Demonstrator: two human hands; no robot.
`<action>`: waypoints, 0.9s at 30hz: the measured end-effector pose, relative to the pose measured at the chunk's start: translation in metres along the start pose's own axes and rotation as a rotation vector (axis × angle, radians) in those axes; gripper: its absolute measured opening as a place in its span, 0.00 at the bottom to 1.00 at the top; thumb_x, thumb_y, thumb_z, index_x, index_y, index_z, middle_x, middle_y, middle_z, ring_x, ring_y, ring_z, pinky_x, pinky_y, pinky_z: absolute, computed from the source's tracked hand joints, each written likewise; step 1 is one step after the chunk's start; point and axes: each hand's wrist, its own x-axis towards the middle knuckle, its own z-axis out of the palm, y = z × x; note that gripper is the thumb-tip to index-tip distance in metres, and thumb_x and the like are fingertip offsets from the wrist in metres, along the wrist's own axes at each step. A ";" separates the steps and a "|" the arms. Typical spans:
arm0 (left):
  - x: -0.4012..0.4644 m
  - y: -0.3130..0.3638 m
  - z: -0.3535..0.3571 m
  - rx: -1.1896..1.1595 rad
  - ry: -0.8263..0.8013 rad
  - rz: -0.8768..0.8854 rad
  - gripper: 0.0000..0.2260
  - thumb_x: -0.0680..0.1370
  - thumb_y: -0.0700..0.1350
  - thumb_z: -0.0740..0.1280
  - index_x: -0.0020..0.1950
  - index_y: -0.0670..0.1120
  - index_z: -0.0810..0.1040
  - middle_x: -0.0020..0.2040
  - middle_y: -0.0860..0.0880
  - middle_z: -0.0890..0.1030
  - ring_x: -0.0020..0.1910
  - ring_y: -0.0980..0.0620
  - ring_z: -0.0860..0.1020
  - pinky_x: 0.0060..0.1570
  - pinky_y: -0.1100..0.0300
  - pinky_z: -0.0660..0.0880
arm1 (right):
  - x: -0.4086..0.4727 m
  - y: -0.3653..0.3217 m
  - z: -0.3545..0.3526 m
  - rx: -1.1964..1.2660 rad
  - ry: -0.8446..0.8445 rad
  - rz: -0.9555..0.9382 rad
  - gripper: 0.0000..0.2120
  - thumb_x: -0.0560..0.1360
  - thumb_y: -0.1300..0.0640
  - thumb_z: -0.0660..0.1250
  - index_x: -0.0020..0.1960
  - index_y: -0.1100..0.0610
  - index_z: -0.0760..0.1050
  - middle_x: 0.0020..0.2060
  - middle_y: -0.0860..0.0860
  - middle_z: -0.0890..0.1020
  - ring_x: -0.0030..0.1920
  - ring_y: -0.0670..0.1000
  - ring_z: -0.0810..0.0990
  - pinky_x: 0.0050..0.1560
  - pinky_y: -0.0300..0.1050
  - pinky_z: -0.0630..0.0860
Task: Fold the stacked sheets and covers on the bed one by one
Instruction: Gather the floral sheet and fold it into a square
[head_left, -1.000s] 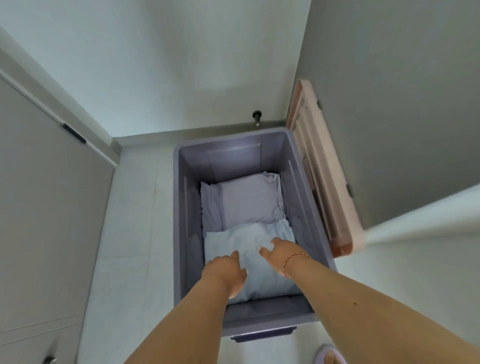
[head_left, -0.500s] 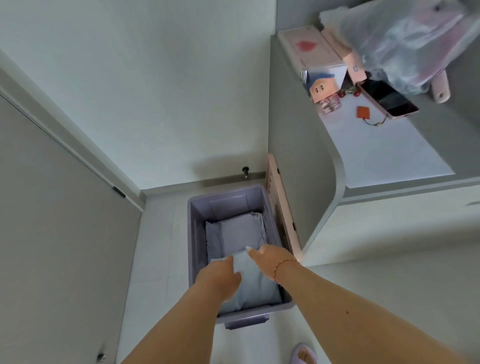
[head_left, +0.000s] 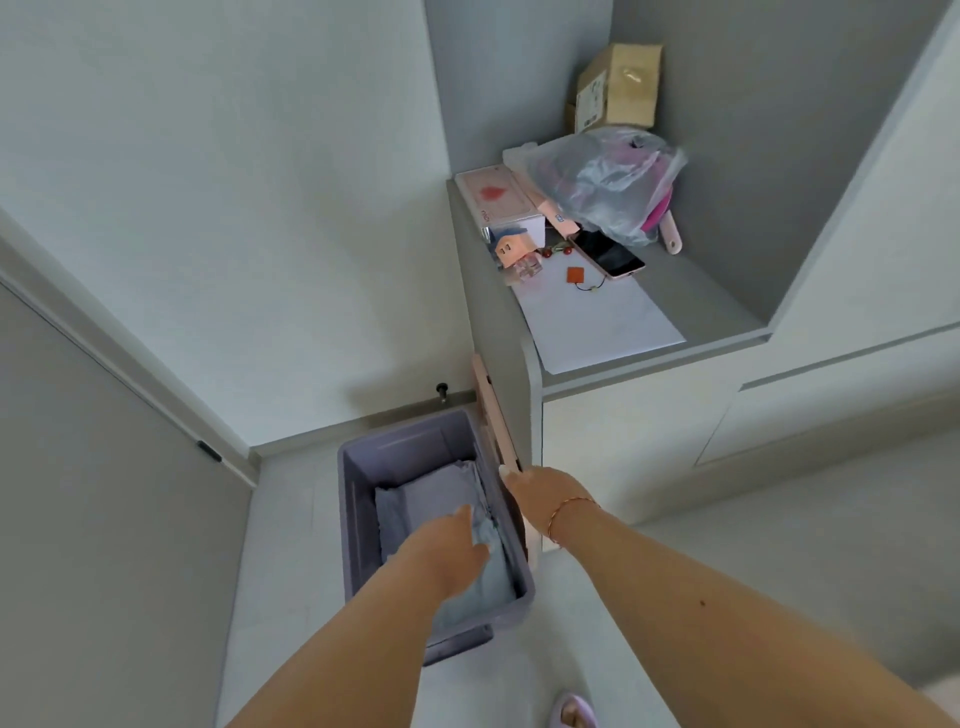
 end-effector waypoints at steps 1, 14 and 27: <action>-0.009 0.008 0.001 0.006 0.008 0.014 0.27 0.83 0.52 0.56 0.79 0.44 0.52 0.71 0.42 0.70 0.68 0.43 0.71 0.64 0.53 0.69 | -0.015 0.007 -0.004 -0.018 0.021 0.014 0.26 0.82 0.45 0.45 0.59 0.61 0.73 0.55 0.60 0.78 0.56 0.60 0.77 0.51 0.49 0.70; -0.103 0.150 0.079 0.083 0.105 0.323 0.18 0.82 0.51 0.56 0.66 0.40 0.64 0.50 0.43 0.79 0.47 0.45 0.78 0.47 0.51 0.76 | -0.206 0.152 -0.009 0.153 0.267 0.202 0.14 0.82 0.52 0.49 0.53 0.61 0.67 0.32 0.51 0.66 0.44 0.55 0.71 0.47 0.45 0.70; -0.110 0.316 0.240 0.023 -0.172 0.321 0.11 0.81 0.49 0.61 0.59 0.46 0.76 0.59 0.45 0.78 0.63 0.46 0.75 0.61 0.58 0.69 | -0.317 0.391 0.042 0.312 0.182 0.651 0.16 0.83 0.50 0.47 0.53 0.59 0.69 0.46 0.56 0.70 0.46 0.54 0.69 0.46 0.45 0.65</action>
